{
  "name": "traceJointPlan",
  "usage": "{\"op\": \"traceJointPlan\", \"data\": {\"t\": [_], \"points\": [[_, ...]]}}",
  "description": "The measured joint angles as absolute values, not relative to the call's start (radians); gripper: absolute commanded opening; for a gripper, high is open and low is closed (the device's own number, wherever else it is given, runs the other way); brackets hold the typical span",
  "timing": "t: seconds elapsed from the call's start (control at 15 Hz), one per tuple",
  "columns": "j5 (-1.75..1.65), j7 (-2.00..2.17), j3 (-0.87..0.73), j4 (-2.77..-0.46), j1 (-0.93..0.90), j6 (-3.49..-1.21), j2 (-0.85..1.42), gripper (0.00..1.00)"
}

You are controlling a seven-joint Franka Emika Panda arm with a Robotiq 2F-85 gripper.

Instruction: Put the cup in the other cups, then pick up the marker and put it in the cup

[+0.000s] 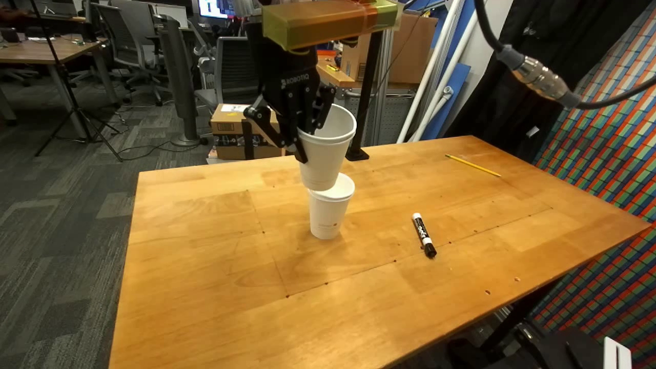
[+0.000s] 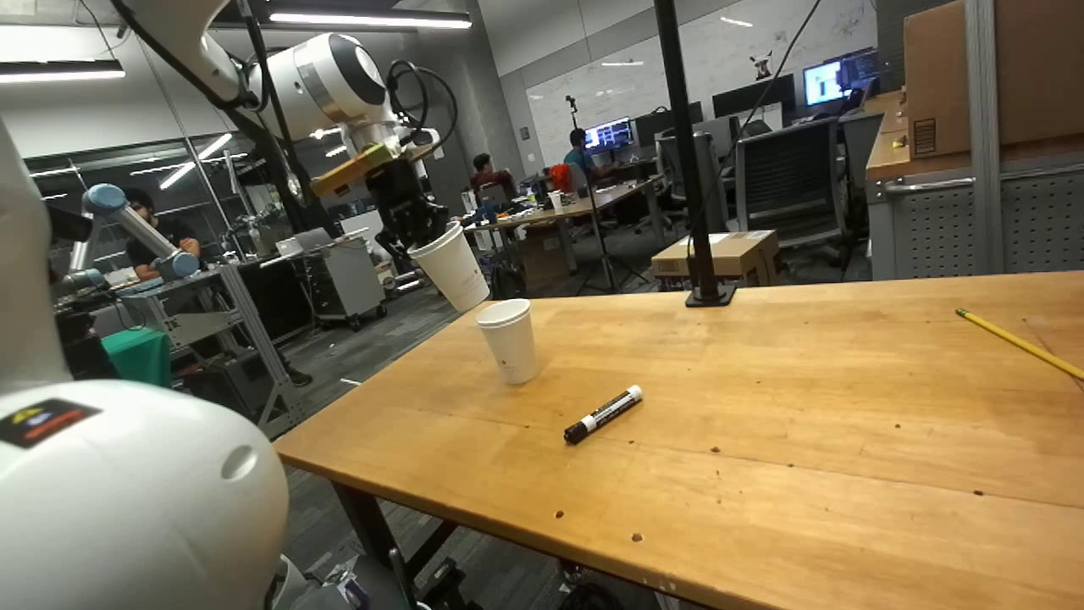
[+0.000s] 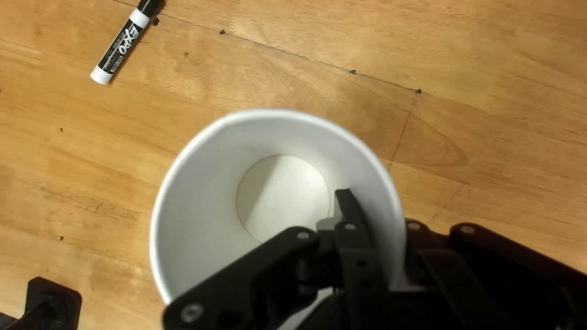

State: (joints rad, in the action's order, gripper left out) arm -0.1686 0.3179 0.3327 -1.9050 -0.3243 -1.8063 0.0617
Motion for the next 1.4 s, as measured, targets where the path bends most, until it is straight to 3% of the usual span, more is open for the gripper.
{"op": "traceJointPlan", "data": {"t": [0.6,0.67,0.73,0.87,1.07,1.4], "points": [[-0.169,0.211,0.272,-1.892,-0.296,-1.838,0.074,0.03],[-0.169,0.203,0.268,-1.892,-0.292,-1.838,0.074,0.10],[-0.169,0.197,0.264,-1.892,-0.289,-1.838,0.074,0.11],[-0.166,0.189,0.258,-1.892,-0.284,-1.838,0.074,0.04],[-0.164,0.187,0.258,-1.892,-0.283,-1.838,0.074,0.02],[-0.164,0.187,0.268,-1.893,-0.285,-1.838,0.074,0.05]]}}
